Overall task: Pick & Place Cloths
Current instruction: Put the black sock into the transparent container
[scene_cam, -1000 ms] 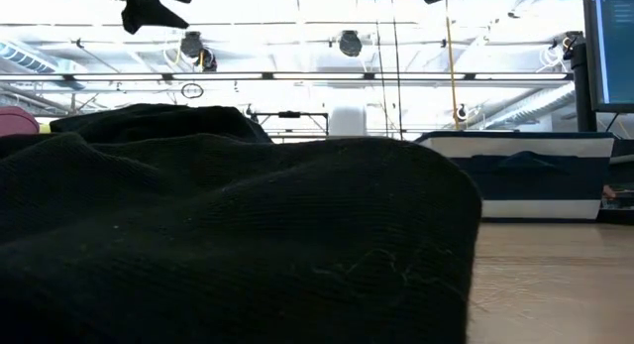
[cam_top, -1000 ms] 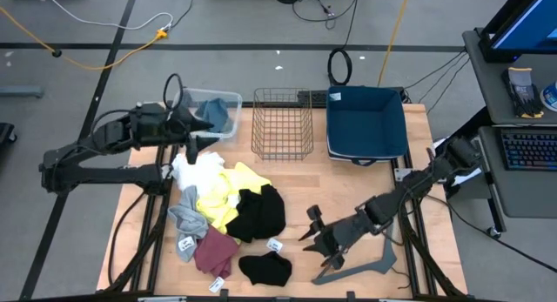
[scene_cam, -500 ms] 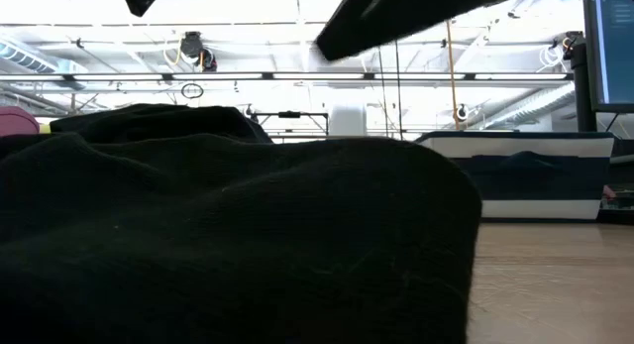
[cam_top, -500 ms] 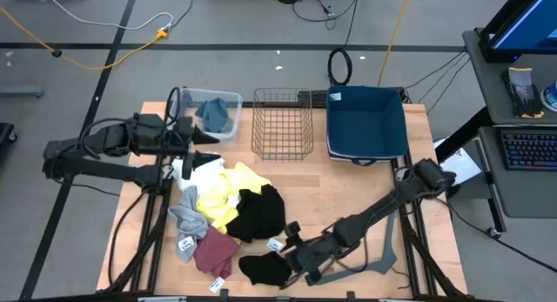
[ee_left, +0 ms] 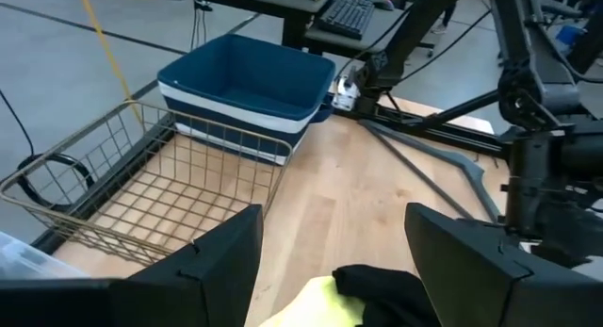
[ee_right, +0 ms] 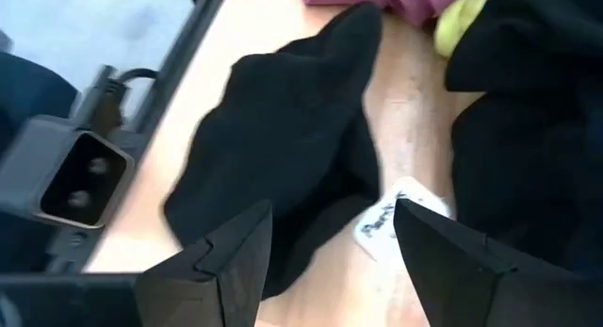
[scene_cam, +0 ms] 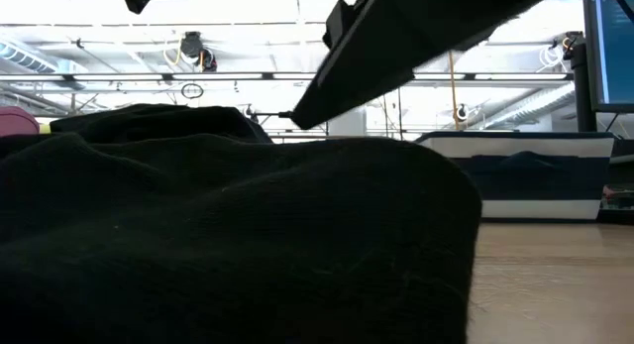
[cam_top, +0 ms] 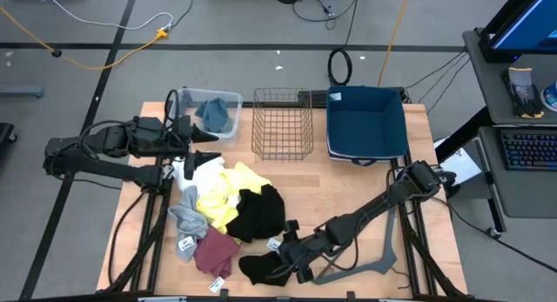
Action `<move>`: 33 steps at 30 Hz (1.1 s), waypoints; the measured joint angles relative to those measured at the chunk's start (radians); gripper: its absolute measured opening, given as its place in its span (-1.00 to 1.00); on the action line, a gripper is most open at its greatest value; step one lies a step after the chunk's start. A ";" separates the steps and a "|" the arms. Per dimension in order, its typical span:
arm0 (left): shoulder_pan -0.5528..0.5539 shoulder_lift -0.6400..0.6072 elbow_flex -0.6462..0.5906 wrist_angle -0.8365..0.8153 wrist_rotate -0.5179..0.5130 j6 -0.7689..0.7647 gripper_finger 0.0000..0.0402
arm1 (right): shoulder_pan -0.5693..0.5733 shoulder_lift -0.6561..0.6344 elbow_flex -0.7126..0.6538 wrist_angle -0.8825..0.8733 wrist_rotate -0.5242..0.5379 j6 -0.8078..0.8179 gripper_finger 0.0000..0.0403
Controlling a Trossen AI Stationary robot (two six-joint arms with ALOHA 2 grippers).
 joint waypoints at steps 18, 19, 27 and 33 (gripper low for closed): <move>0.000 0.000 0.000 0.000 -0.012 -0.004 0.29 | 0.028 0.000 0.000 0.031 -0.051 0.118 0.09; 0.000 0.000 0.000 0.000 -0.012 -0.008 0.28 | 0.032 0.000 0.000 0.044 -0.052 0.117 0.08; 0.000 0.000 0.000 0.001 -0.012 -0.022 0.31 | 0.021 0.051 -0.001 0.090 -0.056 0.088 0.08; 0.000 0.000 0.000 0.005 -0.012 -0.012 0.28 | -0.008 0.129 -0.002 0.143 -0.078 0.087 0.08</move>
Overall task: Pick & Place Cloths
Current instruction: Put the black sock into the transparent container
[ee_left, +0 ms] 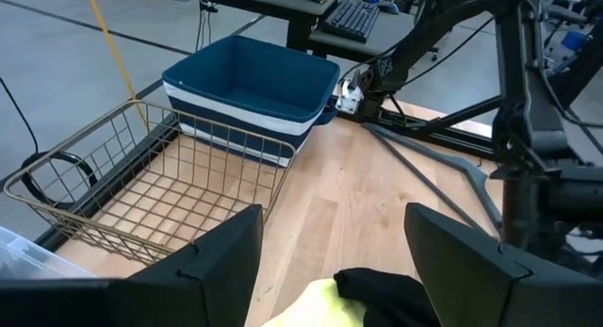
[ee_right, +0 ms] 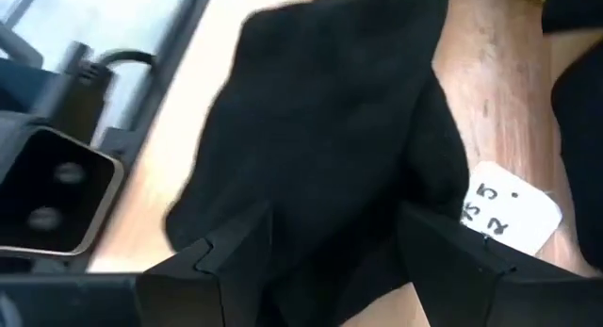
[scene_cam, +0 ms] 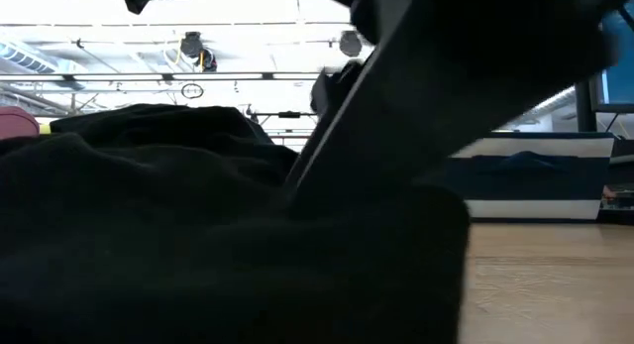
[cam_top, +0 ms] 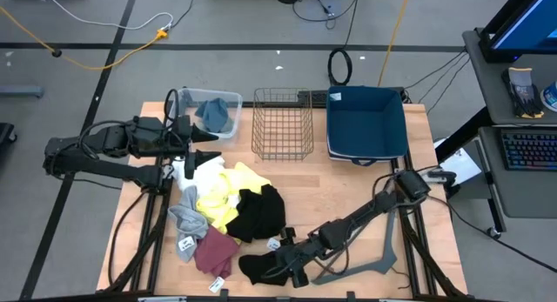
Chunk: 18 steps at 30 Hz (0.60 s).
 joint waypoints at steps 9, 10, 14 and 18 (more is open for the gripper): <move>0.000 0.000 0.000 0.002 0.000 0.011 0.31 | -0.025 0.031 0.003 -0.032 0.002 0.057 -0.04; 0.000 0.000 0.000 0.002 0.000 0.010 0.30 | -0.025 0.031 0.003 -0.048 0.004 0.061 -0.09; 0.000 0.000 0.000 0.002 0.000 -0.004 0.29 | -0.026 0.030 0.005 -0.106 0.031 0.078 -0.43; 0.000 0.000 0.000 0.002 0.002 -0.019 0.31 | -0.022 0.029 0.005 -0.130 0.029 0.076 -0.88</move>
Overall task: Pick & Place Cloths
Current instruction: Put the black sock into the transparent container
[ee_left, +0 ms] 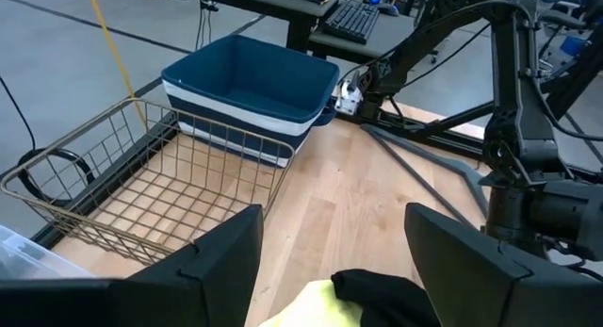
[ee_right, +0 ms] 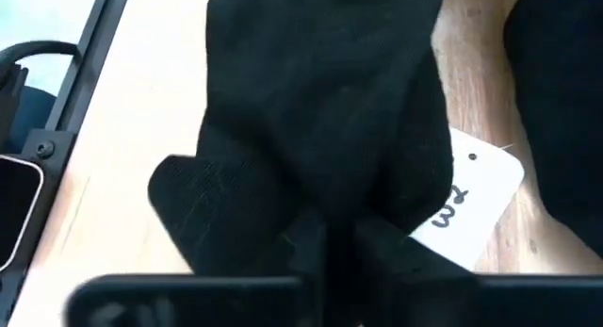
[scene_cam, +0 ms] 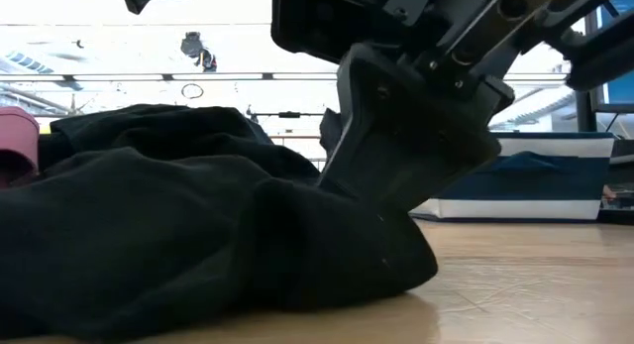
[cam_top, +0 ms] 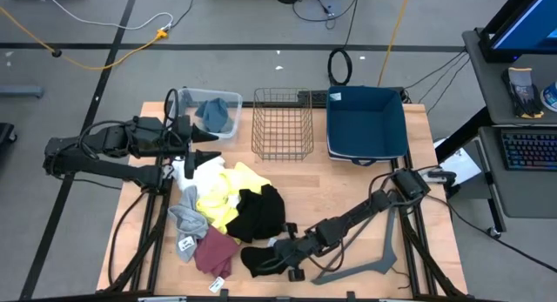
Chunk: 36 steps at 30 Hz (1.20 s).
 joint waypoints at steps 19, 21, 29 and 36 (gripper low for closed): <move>-0.111 0.209 -0.001 0.039 0.101 0.037 0.31 | 0.044 -0.343 -0.005 -0.014 0.291 -0.329 -0.99; -0.128 0.231 -0.001 0.072 0.144 0.069 0.31 | 0.029 -0.385 -0.005 -0.012 0.328 -0.390 -0.99; -0.189 0.282 -0.001 0.276 0.254 0.183 0.31 | -0.080 -0.480 -0.005 -0.005 0.346 -0.533 -1.00; -0.220 0.322 -0.001 0.388 0.249 0.245 0.31 | -0.154 -0.484 -0.005 -0.006 0.338 -0.590 -1.00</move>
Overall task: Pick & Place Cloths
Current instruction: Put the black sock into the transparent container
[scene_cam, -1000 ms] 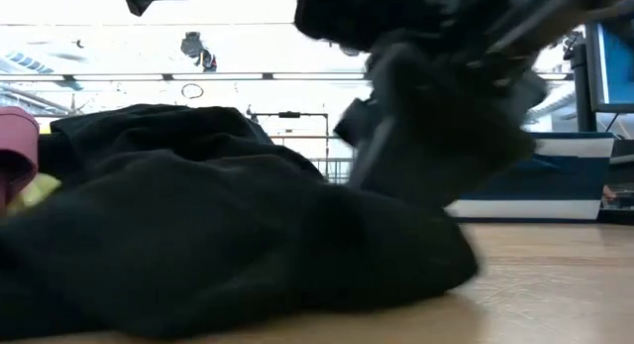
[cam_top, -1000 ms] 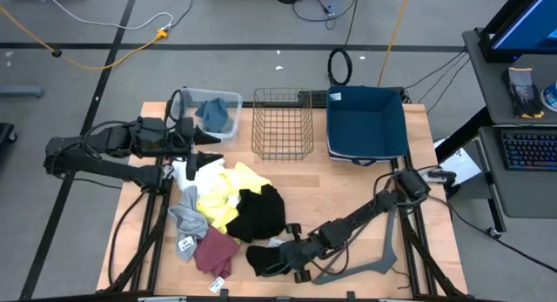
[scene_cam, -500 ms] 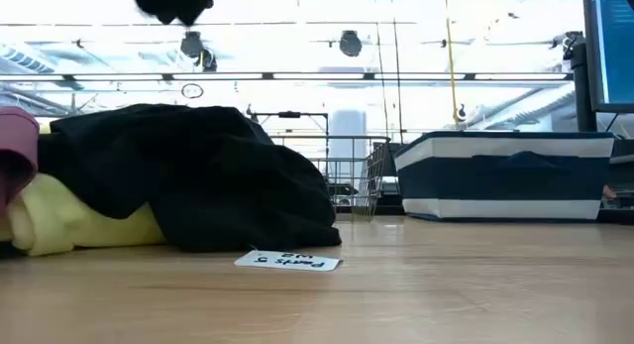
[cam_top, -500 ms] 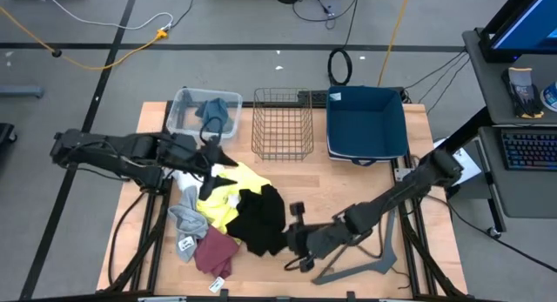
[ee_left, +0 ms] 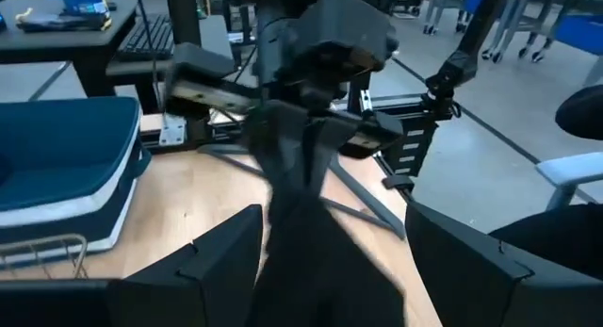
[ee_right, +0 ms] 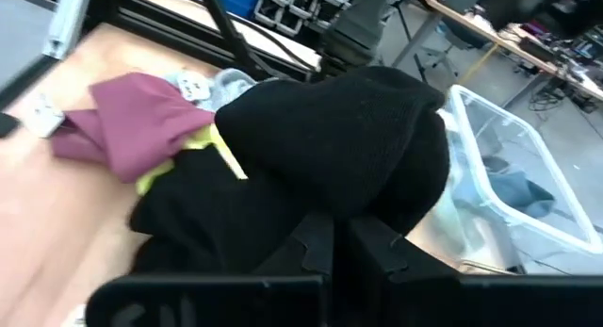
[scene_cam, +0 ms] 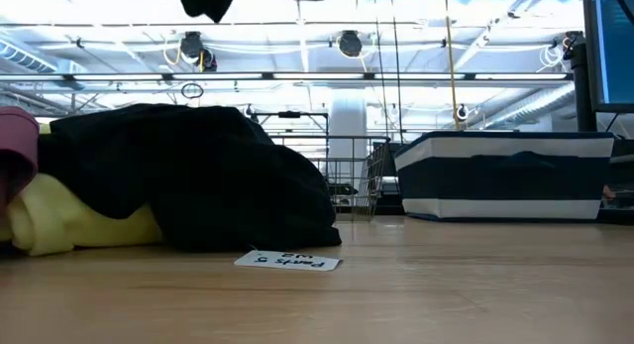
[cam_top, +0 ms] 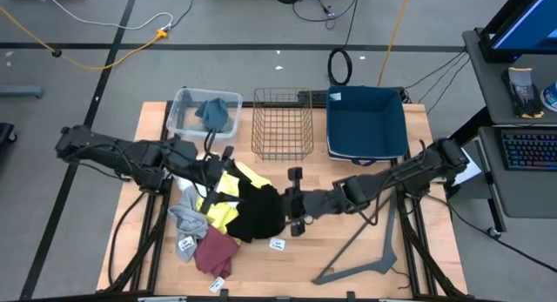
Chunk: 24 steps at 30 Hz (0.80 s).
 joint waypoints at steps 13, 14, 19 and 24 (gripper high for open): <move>-0.001 0.157 0.000 0.063 -0.174 0.070 0.31 | -0.047 0.000 0.000 0.124 -0.099 -0.056 -1.00; -0.001 0.167 0.000 0.071 -0.184 0.078 0.31 | -0.048 0.000 0.000 0.133 -0.097 -0.057 -1.00; -0.001 0.211 0.000 0.126 -0.185 0.085 0.30 | -0.047 0.000 0.000 0.160 -0.098 -0.063 -1.00; 0.000 0.230 0.000 0.121 -0.184 0.085 0.12 | -0.046 0.000 0.000 0.162 -0.099 -0.058 -1.00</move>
